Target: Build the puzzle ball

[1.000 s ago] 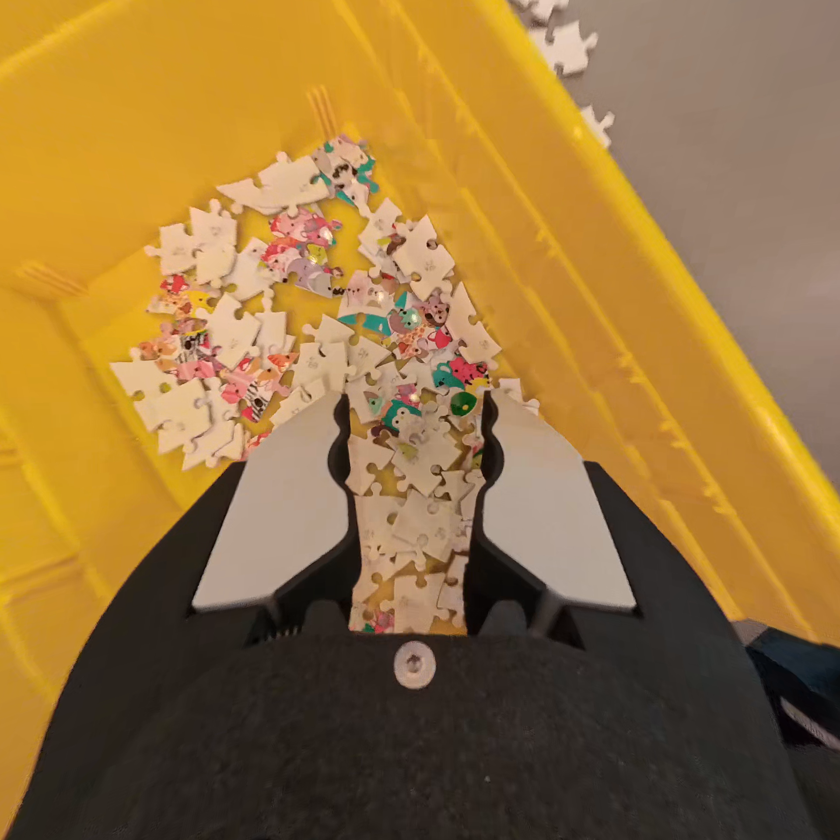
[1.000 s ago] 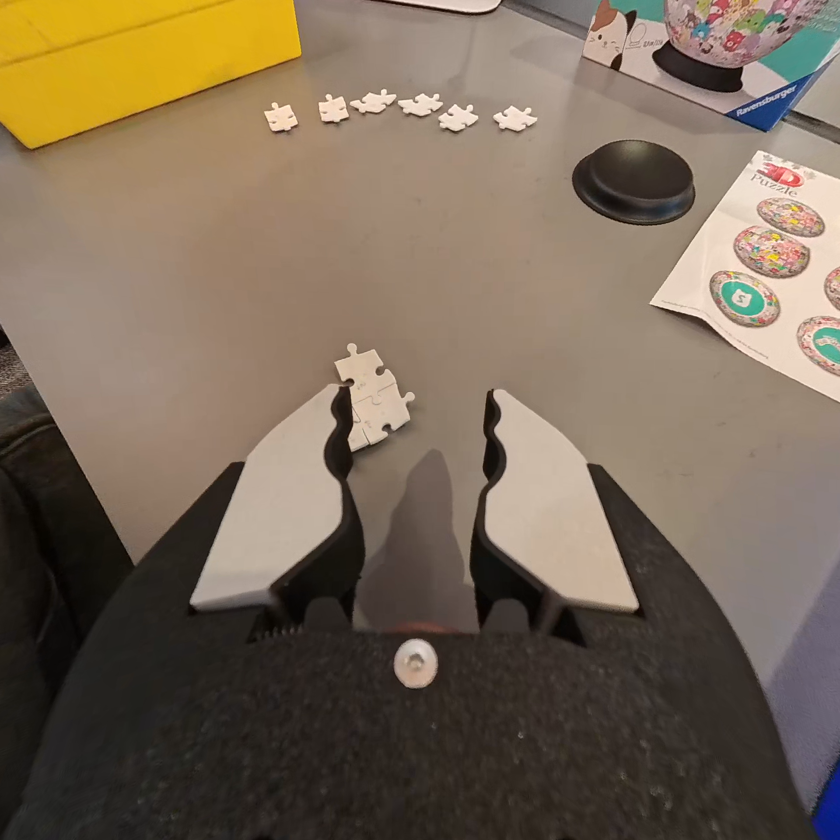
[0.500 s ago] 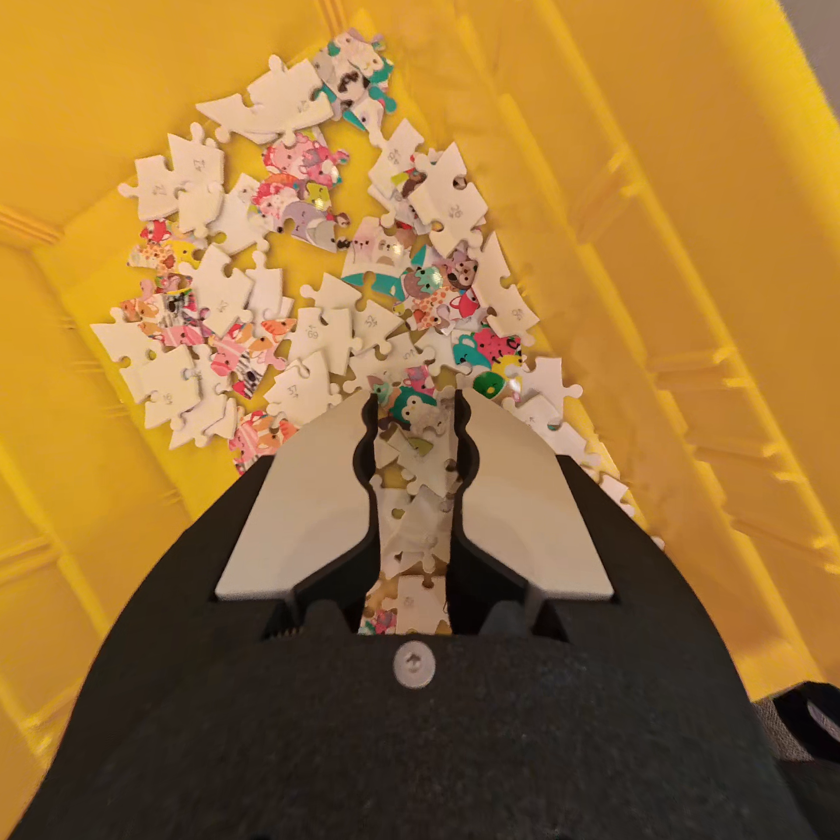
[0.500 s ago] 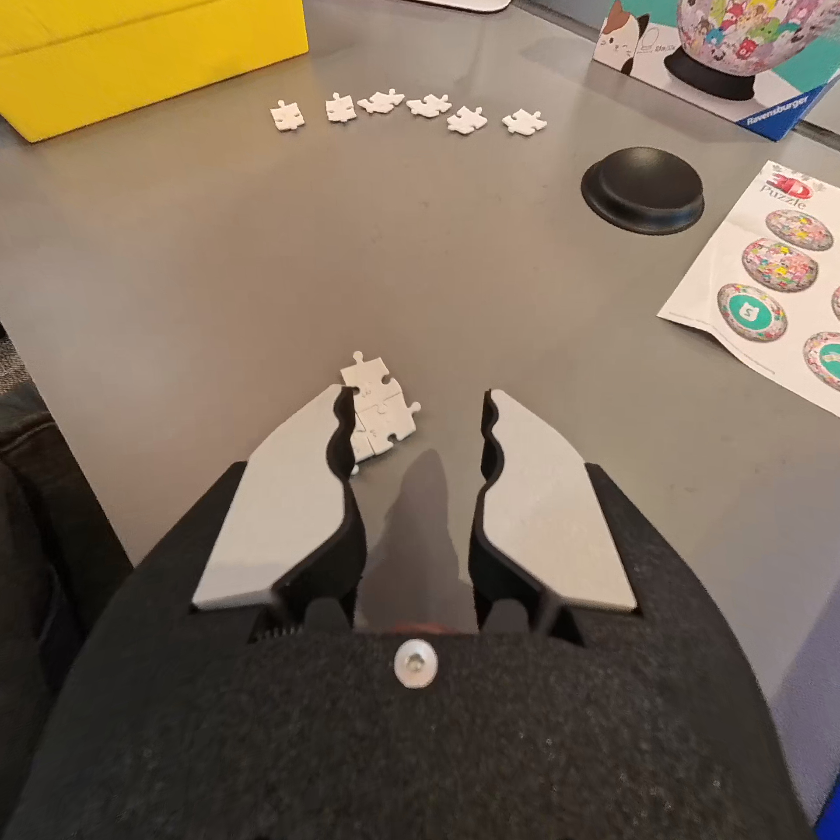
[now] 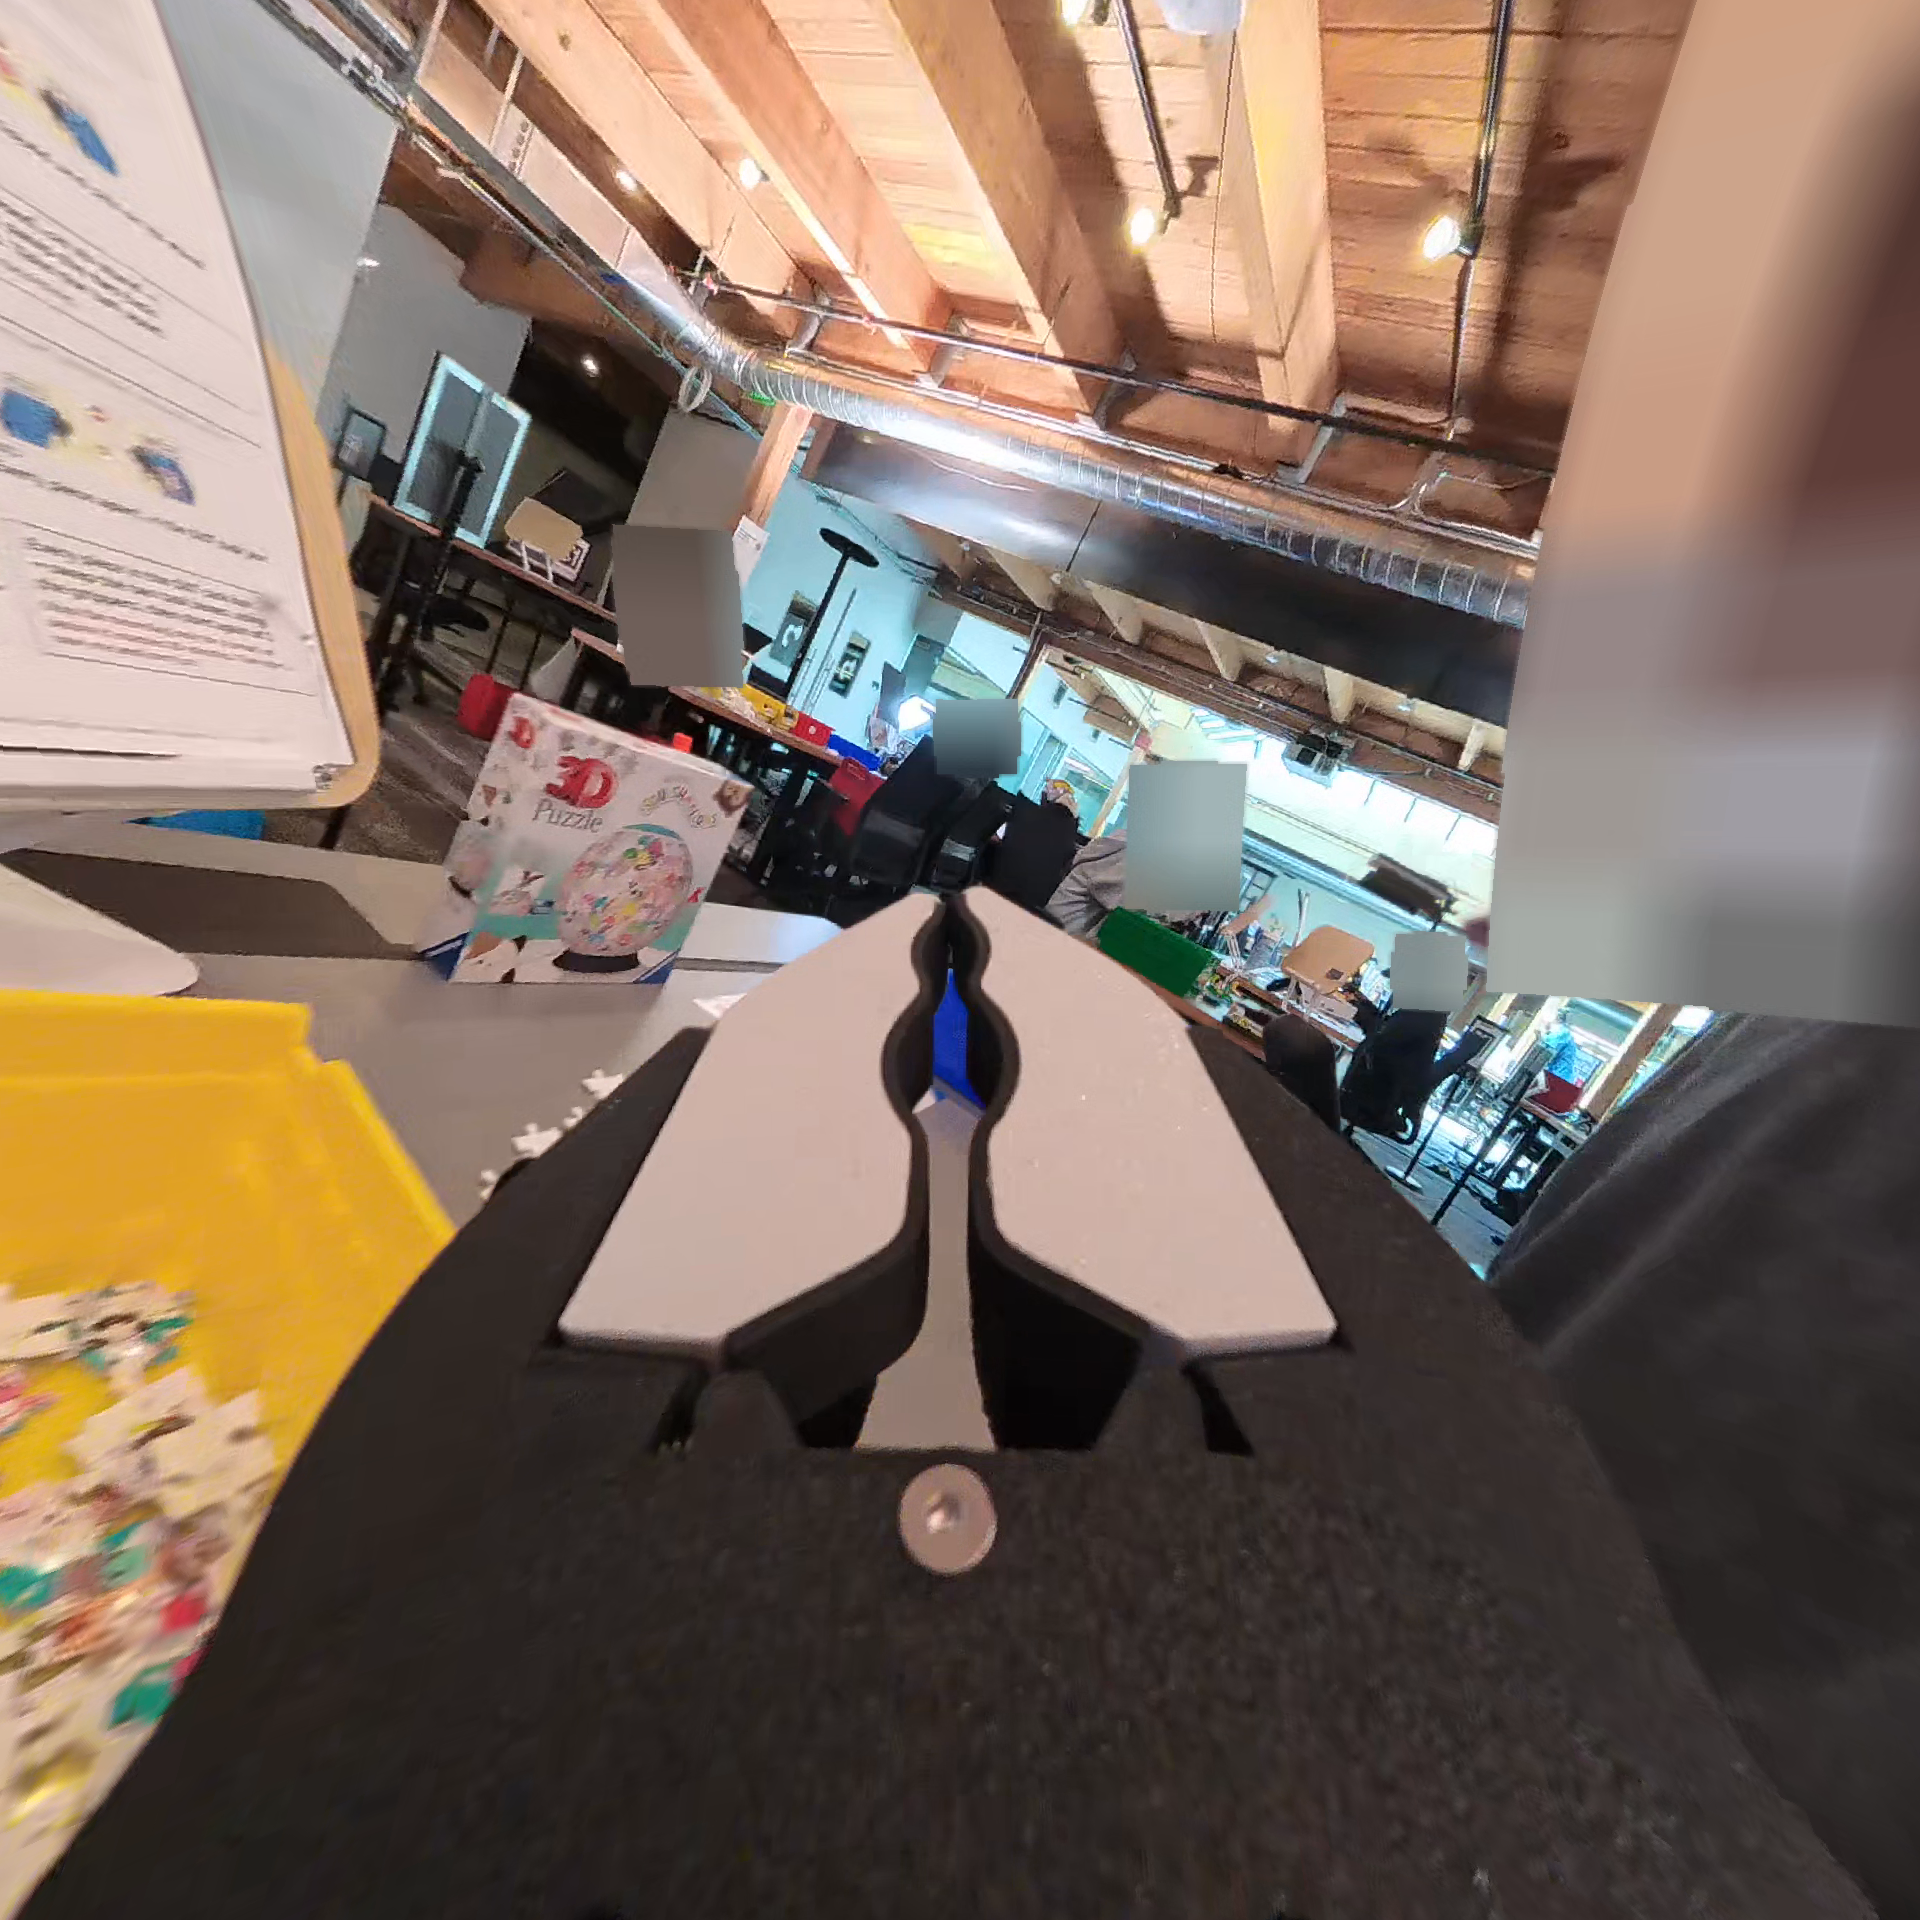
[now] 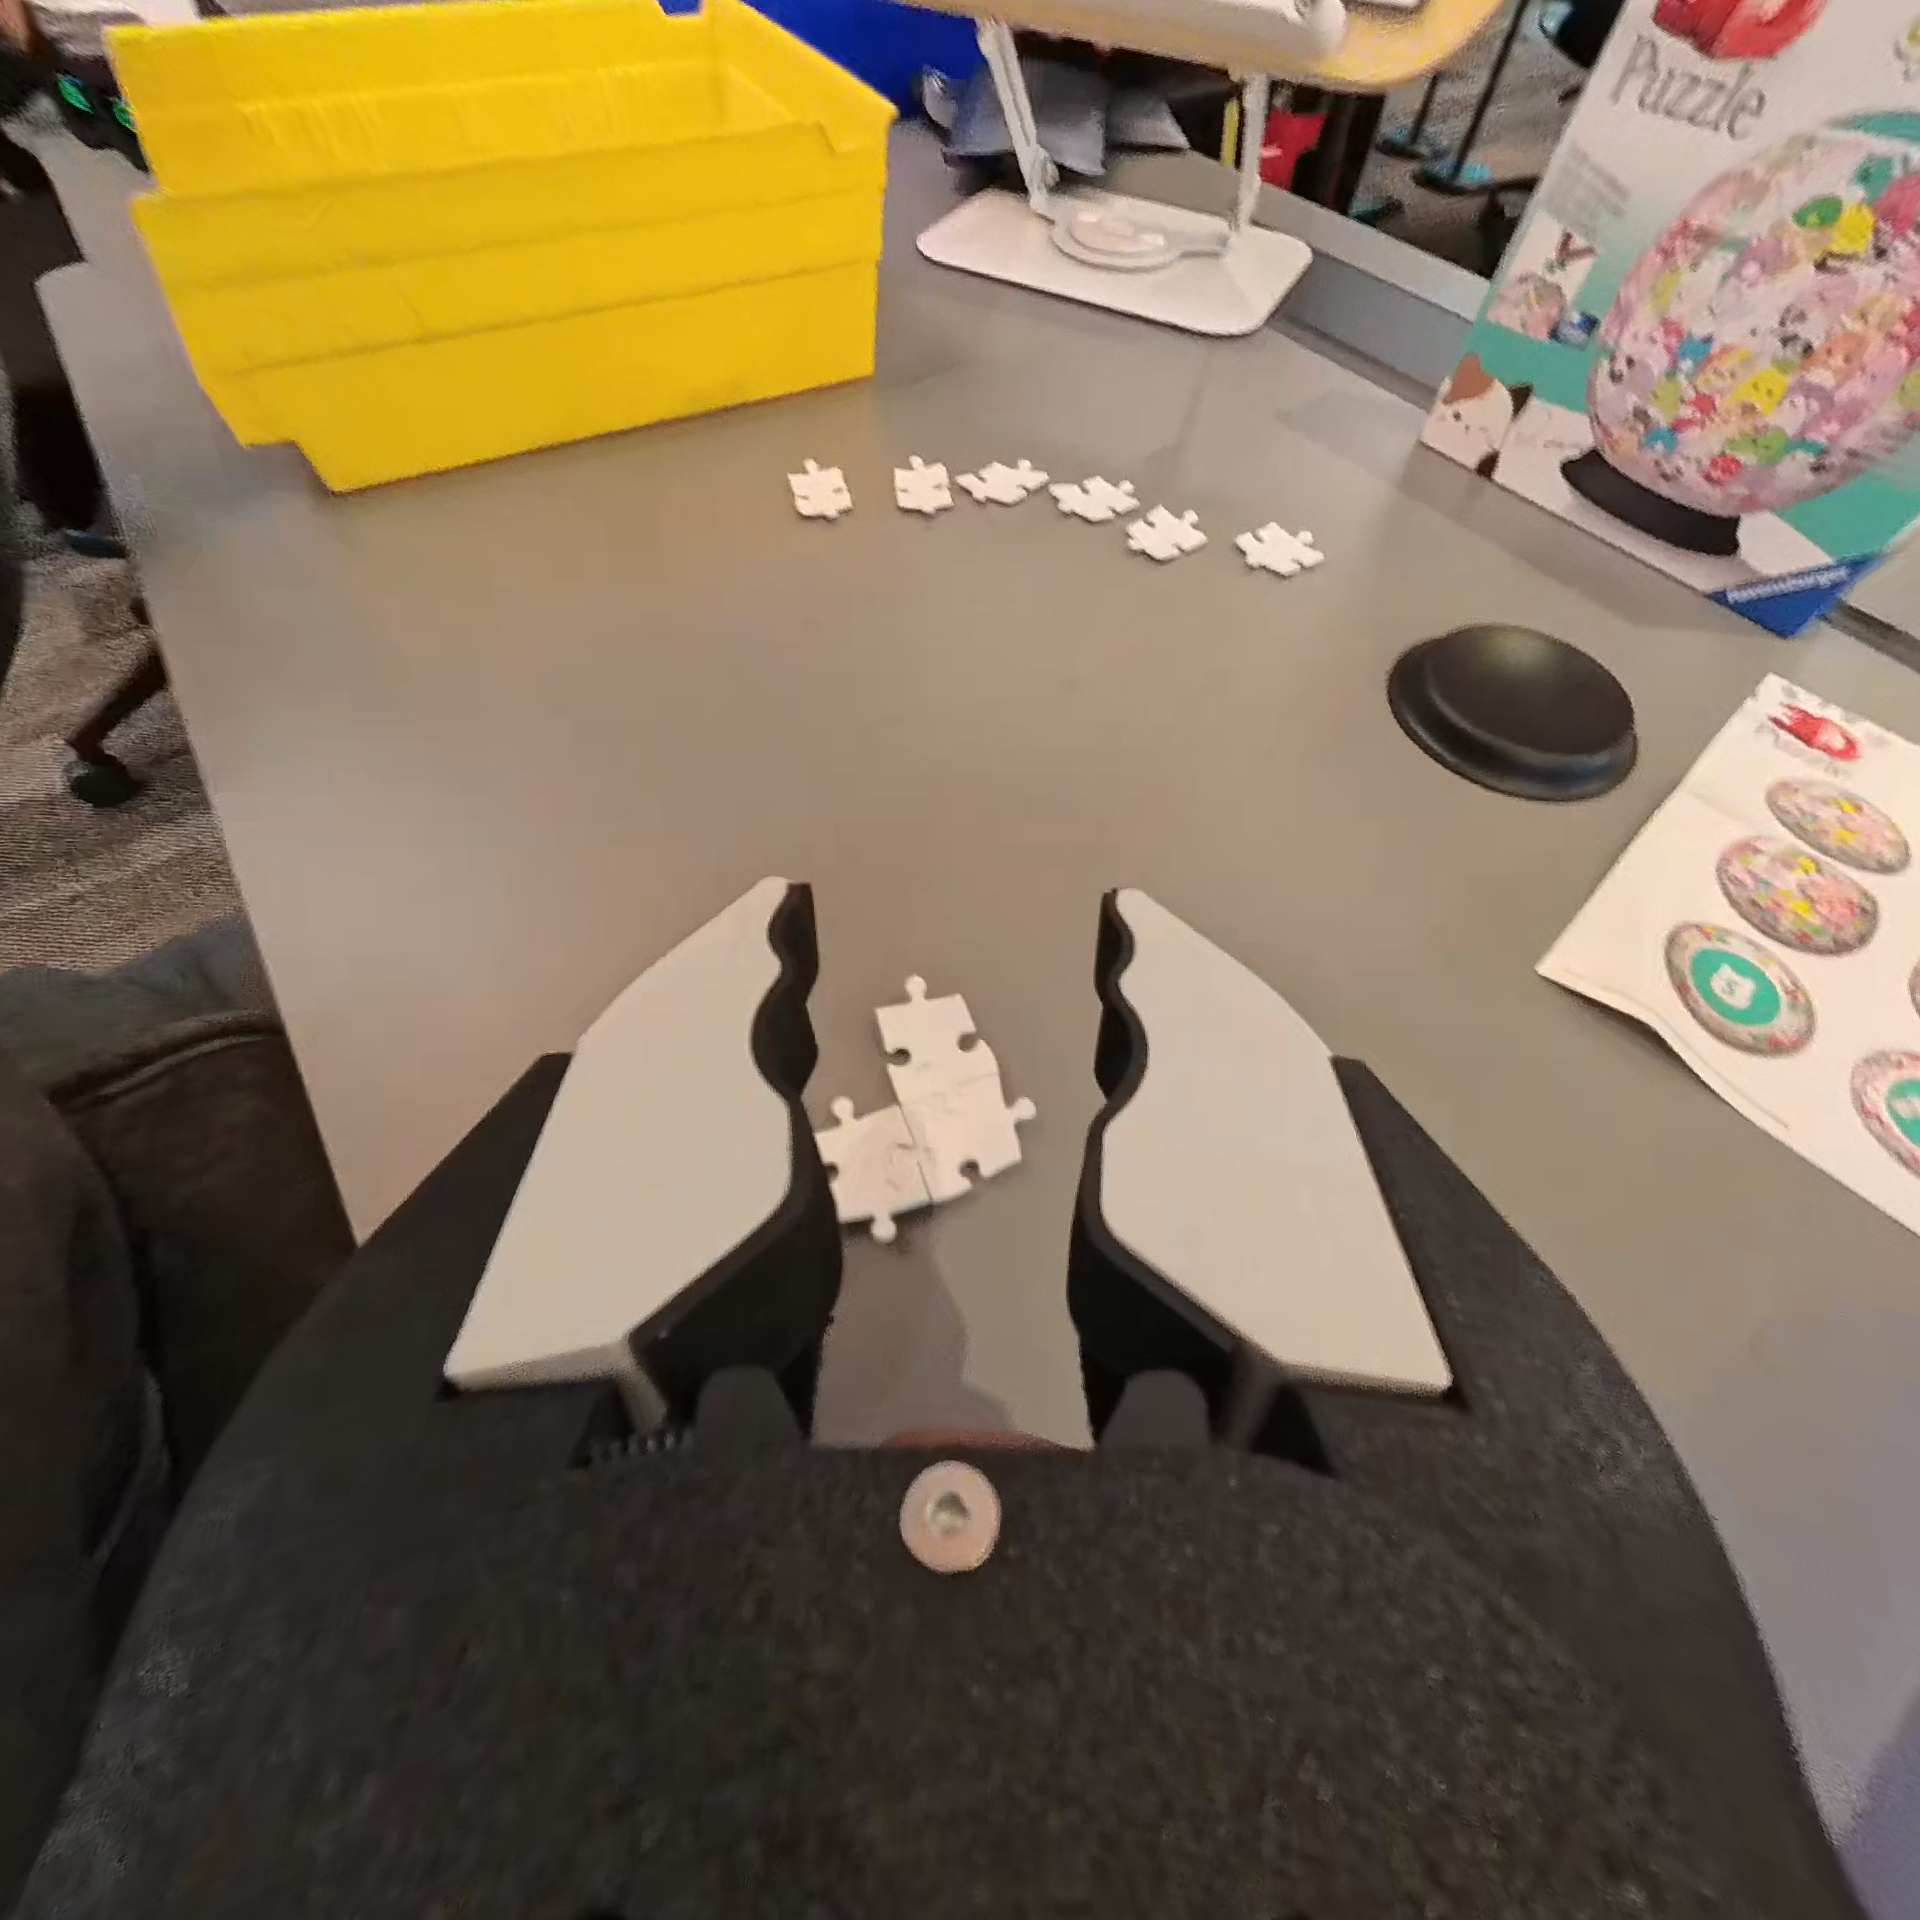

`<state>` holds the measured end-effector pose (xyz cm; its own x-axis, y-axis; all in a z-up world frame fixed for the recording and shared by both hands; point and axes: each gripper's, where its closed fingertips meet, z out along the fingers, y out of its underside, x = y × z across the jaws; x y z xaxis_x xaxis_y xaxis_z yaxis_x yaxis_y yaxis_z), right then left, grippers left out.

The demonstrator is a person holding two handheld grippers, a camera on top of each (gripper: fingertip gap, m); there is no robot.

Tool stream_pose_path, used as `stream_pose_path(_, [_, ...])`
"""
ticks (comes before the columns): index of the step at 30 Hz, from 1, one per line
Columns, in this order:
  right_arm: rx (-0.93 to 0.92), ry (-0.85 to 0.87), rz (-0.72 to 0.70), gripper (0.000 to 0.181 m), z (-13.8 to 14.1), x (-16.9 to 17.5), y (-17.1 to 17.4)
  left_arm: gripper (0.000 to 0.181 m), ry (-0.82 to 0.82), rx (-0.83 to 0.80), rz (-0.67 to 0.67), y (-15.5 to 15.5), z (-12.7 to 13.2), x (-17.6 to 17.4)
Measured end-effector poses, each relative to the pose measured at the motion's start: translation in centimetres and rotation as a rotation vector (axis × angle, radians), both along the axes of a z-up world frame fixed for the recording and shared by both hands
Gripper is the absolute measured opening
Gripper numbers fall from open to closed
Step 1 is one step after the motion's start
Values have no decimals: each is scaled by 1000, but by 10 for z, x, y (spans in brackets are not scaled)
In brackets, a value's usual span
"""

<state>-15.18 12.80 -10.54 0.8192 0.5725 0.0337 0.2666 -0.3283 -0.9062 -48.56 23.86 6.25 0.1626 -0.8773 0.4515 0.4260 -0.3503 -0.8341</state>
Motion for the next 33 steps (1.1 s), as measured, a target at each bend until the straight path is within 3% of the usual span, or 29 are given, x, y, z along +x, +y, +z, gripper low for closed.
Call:
stream_pose_path(5, [-8,63,70,51,0,-18,-1,0,74,-45,57,4,-13,51])
stream_pose_path(9, [-14,96,68,51,0,-18,-11,2,117,-89,-26,-1,-23,115])
stream_pose_path(13, [-8,156,70,49,1,-8,-20,35,261,-92,-133,-43,-50,164])
stream_pose_path(15, [-30,188,57,49,-5,-1,-25,35,323,-62,-140,-63,-63,173])
stream_pose_path(20, [-48,259,19,48,-1,10,-49,35,305,-50,-184,-111,-75,177])
stream_pose_path(26, [0,205,6,46,7,5,-69,39,361,-61,-251,-155,-96,176])
stream_pose_path(30, [1,161,23,47,7,-3,-79,46,585,-28,-320,-194,-129,190])
stream_pose_path(33, [8,121,14,47,5,-4,-80,44,903,-30,-326,-228,-177,203])
